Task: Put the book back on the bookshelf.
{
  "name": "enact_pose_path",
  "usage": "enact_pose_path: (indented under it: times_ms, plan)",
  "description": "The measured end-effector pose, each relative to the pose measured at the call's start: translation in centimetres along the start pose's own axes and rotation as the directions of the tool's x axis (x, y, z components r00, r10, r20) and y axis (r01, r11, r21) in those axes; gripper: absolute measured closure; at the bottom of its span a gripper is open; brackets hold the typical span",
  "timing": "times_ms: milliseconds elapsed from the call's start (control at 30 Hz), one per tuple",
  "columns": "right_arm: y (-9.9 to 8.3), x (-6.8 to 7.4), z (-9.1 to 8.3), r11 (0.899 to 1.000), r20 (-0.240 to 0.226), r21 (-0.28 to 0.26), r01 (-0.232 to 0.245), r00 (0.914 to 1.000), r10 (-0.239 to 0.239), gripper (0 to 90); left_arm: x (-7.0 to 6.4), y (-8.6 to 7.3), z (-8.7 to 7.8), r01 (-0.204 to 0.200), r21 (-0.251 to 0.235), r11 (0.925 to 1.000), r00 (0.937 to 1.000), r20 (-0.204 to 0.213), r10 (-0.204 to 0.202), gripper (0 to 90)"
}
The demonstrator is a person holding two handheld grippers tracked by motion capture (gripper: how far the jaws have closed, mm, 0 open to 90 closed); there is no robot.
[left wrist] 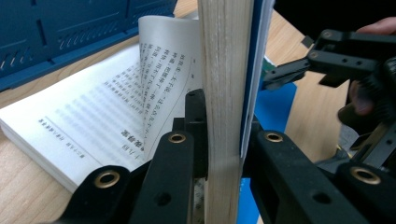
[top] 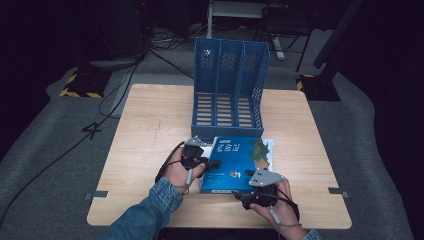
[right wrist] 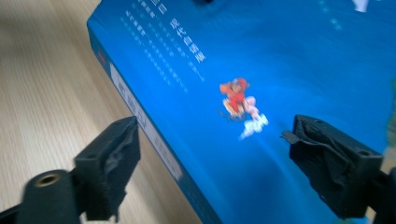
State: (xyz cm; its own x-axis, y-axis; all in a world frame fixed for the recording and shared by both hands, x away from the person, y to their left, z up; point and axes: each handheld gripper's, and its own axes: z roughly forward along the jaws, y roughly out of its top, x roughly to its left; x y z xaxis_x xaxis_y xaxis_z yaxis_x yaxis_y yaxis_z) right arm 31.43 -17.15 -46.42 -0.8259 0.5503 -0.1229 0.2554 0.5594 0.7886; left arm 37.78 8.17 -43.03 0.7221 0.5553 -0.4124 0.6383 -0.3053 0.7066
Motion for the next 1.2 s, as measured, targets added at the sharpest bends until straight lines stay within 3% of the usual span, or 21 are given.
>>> enact_pose_path:
  times_ms: [67, 267, 333, 433, 533, 633, 767, 1000, 1067, 1200]
  plan:
    - [0.3, 0.2, 0.3, 1.000, 0.001, -0.017, 0.006, 1.0000, -0.006, 15.8, -0.2, 0.2, -0.2, 0.014, 0.002, 0.9999, 0.9998, 0.015, -0.014, 81.7]
    - [1.5, 1.8, 1.5, 0.995, 0.001, -0.033, 0.098, 0.9952, -0.098, 13.1, -0.5, 0.3, -1.1, 0.043, 0.023, 0.9988, 0.9985, 0.033, -0.044, 81.6]
    - [1.8, 2.4, 2.0, 0.988, 0.023, -0.022, 0.155, 0.9877, -0.155, 8.8, -0.4, 0.3, -1.1, 0.048, 0.026, 0.9985, 0.9982, 0.035, -0.049, 81.7]
    - [1.8, 3.2, 2.8, 0.982, 0.061, -0.012, 0.186, 0.9809, -0.185, 0.0, -0.5, 0.3, -1.1, 0.050, 0.027, 0.9984, 0.9982, 0.031, -0.051, 81.6]
    - [1.7, 4.0, 3.3, 0.970, 0.132, -0.007, 0.242, 0.9621, -0.239, 0.0, -0.6, 0.5, -1.1, 0.050, 0.030, 0.9983, 0.9982, 0.033, -0.051, 81.7]
    - [1.6, 4.3, 3.7, 0.968, 0.175, -0.010, 0.252, 0.9532, -0.247, 0.0, -0.7, 0.7, -1.1, 0.049, 0.040, 0.9980, 0.9982, 0.032, -0.050, 81.6]
    - [1.8, 4.3, 3.8, 0.971, 0.189, -0.014, 0.240, 0.9539, -0.233, 0.0, -0.4, 1.4, -1.1, 0.057, 0.055, 0.9968, 0.9973, 0.043, -0.060, 81.6]
    - [1.8, 4.7, 4.2, 0.960, 0.232, -0.011, 0.279, 0.9348, -0.269, 0.0, -0.2, 2.1, -0.9, 0.072, 0.063, 0.9954, 0.9960, 0.048, -0.075, 81.6]
    - [1.7, 4.8, 4.4, 0.953, 0.258, 0.003, 0.304, 0.9201, -0.295, 0.0, 0.0, 2.1, -0.9, 0.074, 0.068, 0.9949, 0.9957, 0.051, -0.077, 81.6]
    - [1.7, 5.0, 4.9, 0.954, 0.277, 0.002, 0.301, 0.9160, -0.290, 0.0, 0.0, 1.9, -0.8, 0.083, 0.068, 0.9942, 0.9954, 0.042, -0.086, 81.6]
